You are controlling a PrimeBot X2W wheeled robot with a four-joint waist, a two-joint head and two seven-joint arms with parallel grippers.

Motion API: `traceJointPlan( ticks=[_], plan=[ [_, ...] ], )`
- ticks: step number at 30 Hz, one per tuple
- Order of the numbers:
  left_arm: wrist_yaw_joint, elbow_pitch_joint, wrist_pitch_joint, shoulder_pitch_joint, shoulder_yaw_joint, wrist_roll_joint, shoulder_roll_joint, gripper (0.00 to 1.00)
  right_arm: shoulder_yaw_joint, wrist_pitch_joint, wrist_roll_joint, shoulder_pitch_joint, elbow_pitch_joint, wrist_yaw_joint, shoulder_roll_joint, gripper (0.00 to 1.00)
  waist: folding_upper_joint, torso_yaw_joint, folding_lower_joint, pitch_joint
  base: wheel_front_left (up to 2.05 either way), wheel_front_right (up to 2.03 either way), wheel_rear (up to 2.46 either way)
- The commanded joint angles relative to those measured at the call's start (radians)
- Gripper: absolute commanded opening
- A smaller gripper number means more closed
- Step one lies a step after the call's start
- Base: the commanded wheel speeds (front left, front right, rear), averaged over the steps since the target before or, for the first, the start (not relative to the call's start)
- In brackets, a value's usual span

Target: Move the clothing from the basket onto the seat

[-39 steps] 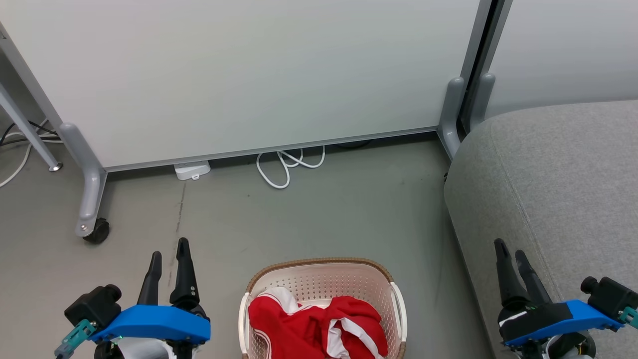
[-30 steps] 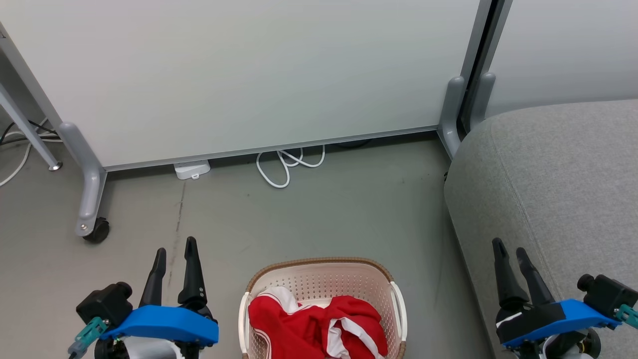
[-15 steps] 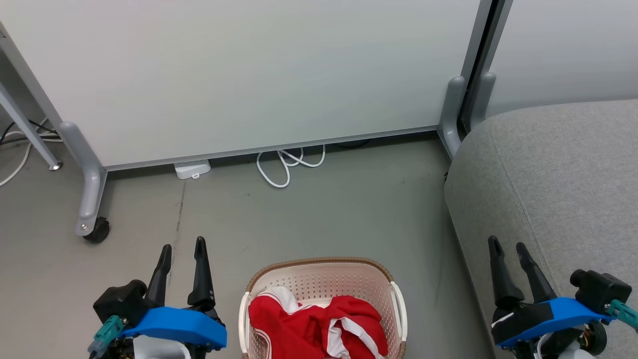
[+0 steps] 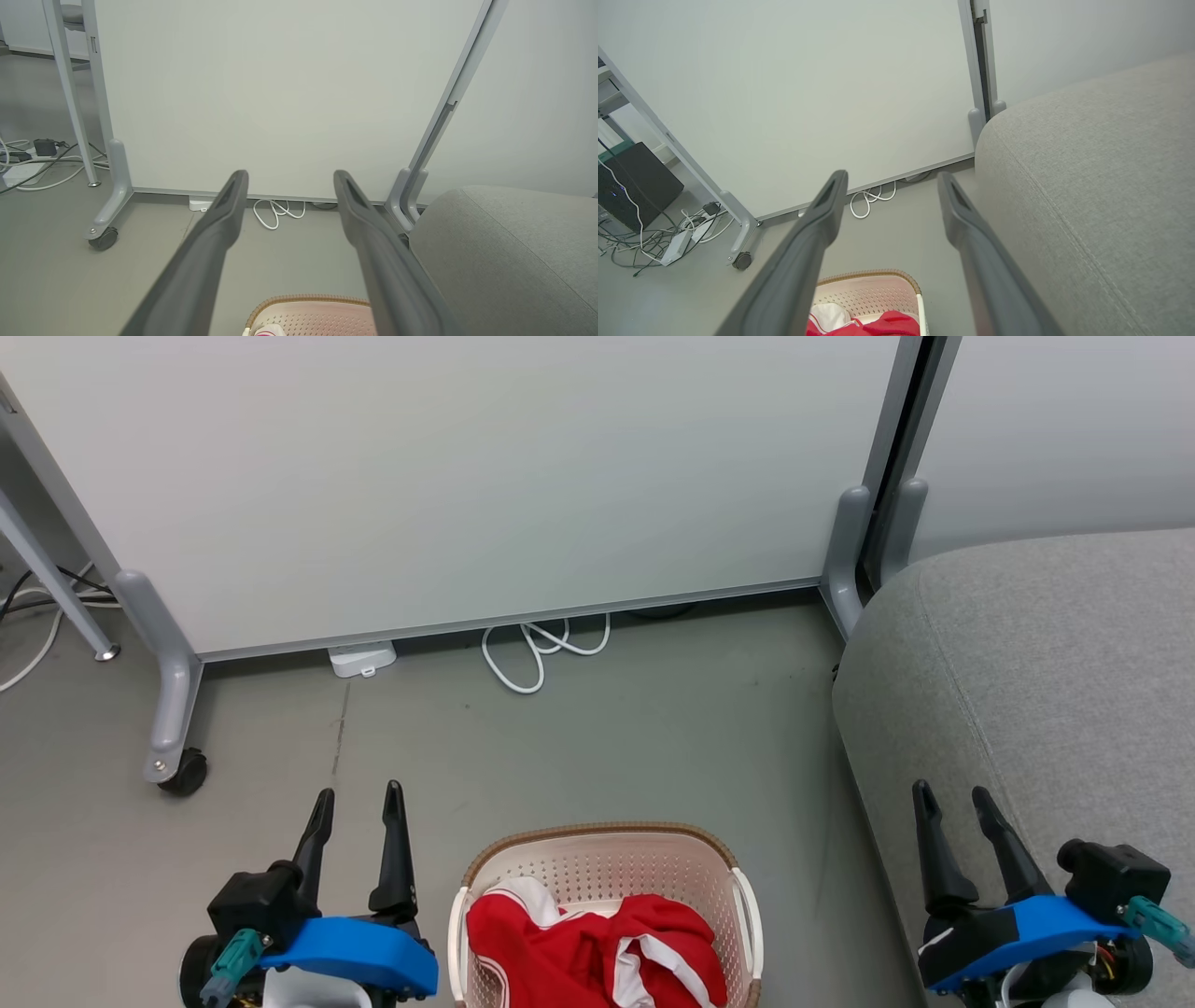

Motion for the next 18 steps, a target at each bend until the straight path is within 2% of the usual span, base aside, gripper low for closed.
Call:
traceJointPlan(
  ticks=[1,18],
  plan=[
    [0.006,0.001,-0.008,-0.013,-0.005,0.015,0.004,1.0,-0.002,-0.009,-0.022,-0.002,-0.001,0.002,-0.008,1.0,0.0,0.0,0.0,-0.001,0.0,0.0,0.0],
    [0.007,0.028,-0.039,-0.024,-0.023,0.109,0.004,1.0,-0.007,-0.029,-0.127,-0.007,0.006,0.003,-0.008,1.0,0.0,0.001,0.0,0.0,0.0,0.0,0.0]
  ],
)
